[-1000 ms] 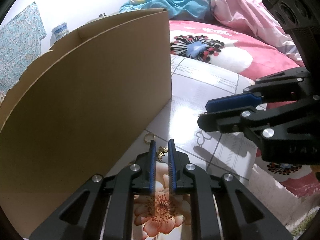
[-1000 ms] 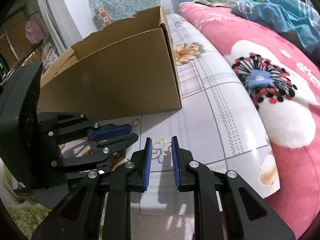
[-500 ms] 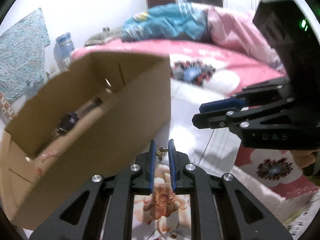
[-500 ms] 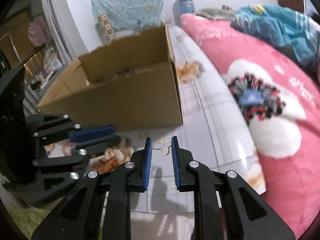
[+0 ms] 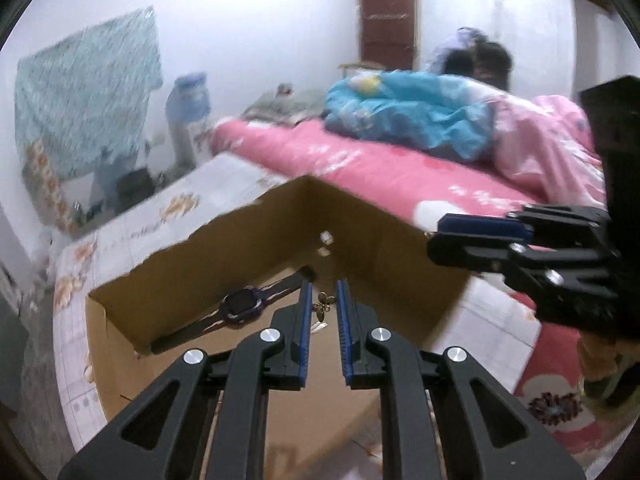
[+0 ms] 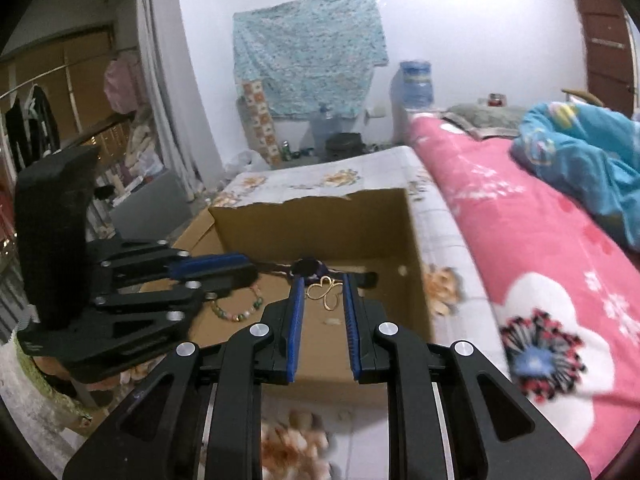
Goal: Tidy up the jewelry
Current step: 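Carry the butterfly earring into the box with the left tool and open it, then withdraw the left tool from the box back toward the sheet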
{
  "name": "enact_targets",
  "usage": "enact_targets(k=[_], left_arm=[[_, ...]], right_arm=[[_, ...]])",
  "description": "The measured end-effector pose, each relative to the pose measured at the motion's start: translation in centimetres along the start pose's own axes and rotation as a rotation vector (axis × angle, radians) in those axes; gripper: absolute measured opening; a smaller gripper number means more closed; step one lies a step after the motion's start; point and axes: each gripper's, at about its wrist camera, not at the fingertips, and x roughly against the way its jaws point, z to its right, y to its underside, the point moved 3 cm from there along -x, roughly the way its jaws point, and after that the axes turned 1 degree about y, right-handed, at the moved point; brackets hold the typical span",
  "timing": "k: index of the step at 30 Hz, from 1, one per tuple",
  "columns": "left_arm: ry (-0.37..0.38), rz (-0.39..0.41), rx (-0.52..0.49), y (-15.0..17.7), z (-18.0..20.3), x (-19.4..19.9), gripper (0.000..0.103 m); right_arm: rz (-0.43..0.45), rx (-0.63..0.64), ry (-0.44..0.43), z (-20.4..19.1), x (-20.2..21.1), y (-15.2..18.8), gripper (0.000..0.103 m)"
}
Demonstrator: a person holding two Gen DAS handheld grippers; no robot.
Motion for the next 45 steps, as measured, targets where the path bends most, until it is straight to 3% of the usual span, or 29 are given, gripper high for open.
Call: enact_targets(k=[6,8,10,13,15,23,30,45], left_arm=[[-0.085,-0.105,0.078,-0.4,-3.4,-4.2,0.012],[-0.064,-0.125,0.123,-0.5,-4.2,-4.4,0.012],[-0.077,-0.109,0.144,-0.8,-4.5,-4.3,0.013],[-0.095,-0.103,0.151,-1.0,-4.5,-4.3,0.024],[-0.102,-0.098,0.155,-1.1,-4.5,-4.3,0.032],[-0.152,-0.046,0.155,-1.6,-4.7,-3.5,0.056],[-0.175,0.008,0.135,-2.0,-4.2,-1.7,0.071],[-0.161,0.077,0.157,-0.9,-3.1,4.0,0.084]], right_arm=[[-0.067,0.013,0.011,-0.7,-4.4,-0.1,0.017],[-0.087,0.0,0.005,-0.9,-5.1,0.1,0.017],[-0.097,-0.008,0.014,-0.9,-5.5,0.1,0.018],[-0.09,-0.017,0.008,-1.1,-5.5,0.0,0.021],[-0.082,-0.01,0.02,-1.2,-5.1,0.1,0.028],[-0.057,-0.022,0.03,-1.2,-4.4,0.0,0.043],[-0.03,-0.036,0.039,-1.2,-3.3,-0.3,0.055],[0.039,-0.037,0.043,-2.8,0.5,-0.5,0.067]])
